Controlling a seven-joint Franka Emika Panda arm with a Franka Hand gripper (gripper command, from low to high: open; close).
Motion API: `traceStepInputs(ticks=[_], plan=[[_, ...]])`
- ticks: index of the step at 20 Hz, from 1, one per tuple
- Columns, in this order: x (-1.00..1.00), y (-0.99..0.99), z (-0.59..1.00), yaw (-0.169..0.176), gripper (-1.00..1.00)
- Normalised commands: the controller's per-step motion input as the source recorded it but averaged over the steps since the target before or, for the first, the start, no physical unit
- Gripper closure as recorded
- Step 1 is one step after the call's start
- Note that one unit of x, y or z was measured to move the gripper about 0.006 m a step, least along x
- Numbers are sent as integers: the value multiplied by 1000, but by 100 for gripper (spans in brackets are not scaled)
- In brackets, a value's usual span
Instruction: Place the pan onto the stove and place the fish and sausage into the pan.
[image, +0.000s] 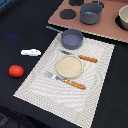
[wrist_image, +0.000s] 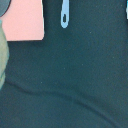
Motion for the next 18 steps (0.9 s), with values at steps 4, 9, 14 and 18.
traceStepInputs(ticks=[4, 9, 14, 18], plan=[[561, -269, -416, -44, -100], [577, -283, -394, -70, -100], [482, -176, -361, -82, -100], [376, -74, -393, -146, -100]])
